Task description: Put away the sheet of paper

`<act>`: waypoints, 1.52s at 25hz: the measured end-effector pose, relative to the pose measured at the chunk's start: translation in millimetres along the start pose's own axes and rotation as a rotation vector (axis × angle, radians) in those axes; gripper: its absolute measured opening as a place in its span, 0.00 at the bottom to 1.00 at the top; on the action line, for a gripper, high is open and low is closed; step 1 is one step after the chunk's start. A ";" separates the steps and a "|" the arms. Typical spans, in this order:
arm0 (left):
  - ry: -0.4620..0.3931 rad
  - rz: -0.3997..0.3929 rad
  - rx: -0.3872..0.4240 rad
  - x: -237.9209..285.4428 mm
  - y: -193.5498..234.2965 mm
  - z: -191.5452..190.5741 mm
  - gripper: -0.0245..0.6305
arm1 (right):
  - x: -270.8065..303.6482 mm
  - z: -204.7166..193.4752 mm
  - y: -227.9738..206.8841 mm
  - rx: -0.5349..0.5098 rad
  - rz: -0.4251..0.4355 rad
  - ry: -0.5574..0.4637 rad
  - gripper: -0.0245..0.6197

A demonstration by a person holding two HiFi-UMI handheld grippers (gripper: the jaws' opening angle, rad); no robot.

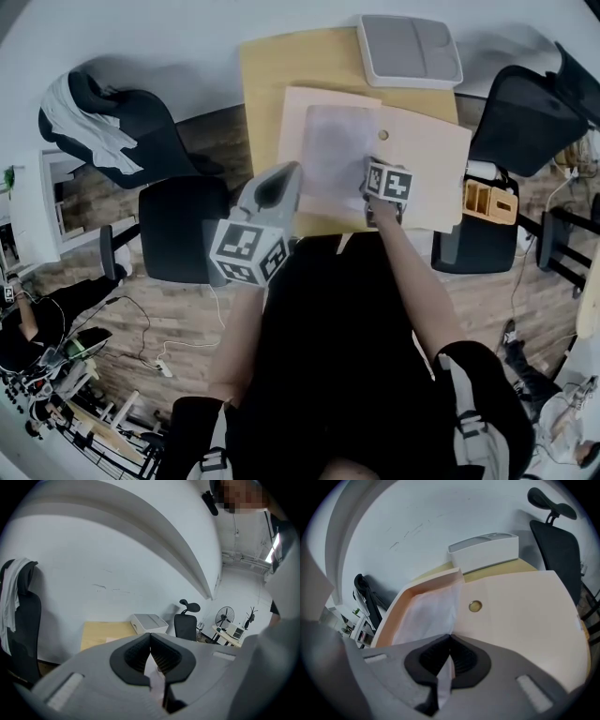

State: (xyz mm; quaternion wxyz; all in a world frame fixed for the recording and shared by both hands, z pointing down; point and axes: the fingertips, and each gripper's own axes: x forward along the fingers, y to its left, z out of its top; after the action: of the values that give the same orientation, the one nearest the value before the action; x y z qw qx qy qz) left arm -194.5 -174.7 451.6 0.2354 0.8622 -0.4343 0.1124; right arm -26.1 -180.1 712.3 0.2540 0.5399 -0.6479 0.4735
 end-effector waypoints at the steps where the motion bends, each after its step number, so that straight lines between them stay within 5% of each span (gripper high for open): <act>1: -0.002 0.001 -0.002 -0.7 1.8 0.2 0.05 | 1.2 0.1 2.5 -0.002 0.006 0.000 0.04; 14: -0.041 0.012 -0.005 -15.9 11.7 6.6 0.05 | 1.4 2.2 21.1 -0.086 0.045 -0.021 0.04; 20: -0.048 0.016 -0.011 -18.8 10.9 1.4 0.05 | 3.1 -7.6 15.2 -0.106 0.031 -0.001 0.19; 27: -0.058 0.043 -0.020 -27.2 6.7 -2.1 0.05 | -9.3 -6.2 10.1 -0.150 0.027 -0.011 0.20; 38: -0.076 0.116 -0.038 -32.1 -45.0 -14.9 0.05 | -77.3 10.8 -2.0 -0.297 0.124 -0.095 0.20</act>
State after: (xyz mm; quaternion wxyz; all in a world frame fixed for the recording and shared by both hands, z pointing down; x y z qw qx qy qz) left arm -177.4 -121.8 437.9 0.2279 0.8345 -0.4944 0.0847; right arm 0.0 -154.2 643.4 0.2704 0.4770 -0.7542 0.3612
